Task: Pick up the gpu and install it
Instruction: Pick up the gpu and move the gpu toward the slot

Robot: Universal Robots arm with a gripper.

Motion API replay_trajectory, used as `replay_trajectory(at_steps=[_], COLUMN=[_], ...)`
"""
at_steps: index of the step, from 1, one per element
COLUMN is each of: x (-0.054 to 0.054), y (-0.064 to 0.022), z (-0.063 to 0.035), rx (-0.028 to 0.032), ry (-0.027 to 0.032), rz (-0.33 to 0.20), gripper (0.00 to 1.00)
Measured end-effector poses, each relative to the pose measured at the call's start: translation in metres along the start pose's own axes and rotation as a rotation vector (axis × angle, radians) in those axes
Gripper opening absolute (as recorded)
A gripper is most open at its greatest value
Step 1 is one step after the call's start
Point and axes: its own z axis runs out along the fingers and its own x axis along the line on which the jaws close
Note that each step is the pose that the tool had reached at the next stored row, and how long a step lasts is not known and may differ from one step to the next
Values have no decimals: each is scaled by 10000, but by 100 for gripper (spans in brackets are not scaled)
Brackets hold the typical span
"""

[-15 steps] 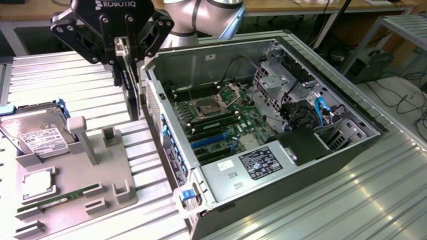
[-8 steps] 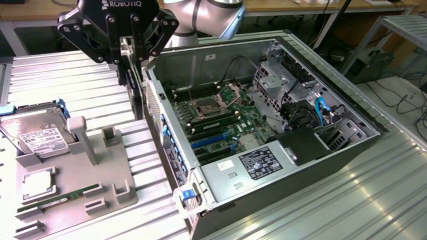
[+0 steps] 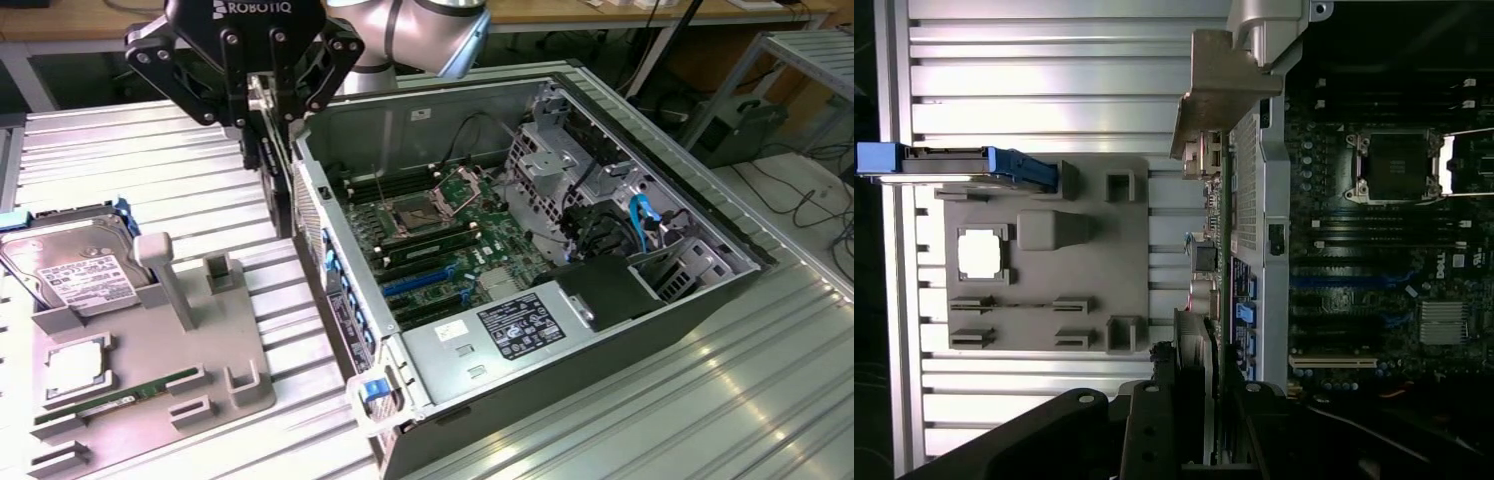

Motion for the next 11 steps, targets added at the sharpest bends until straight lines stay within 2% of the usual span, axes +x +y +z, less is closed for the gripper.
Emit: replay_trajectory(at_steps=[11], x=[-99], y=[0], z=[-1], rx=[1], ry=[0], rz=[0], gripper=[27])
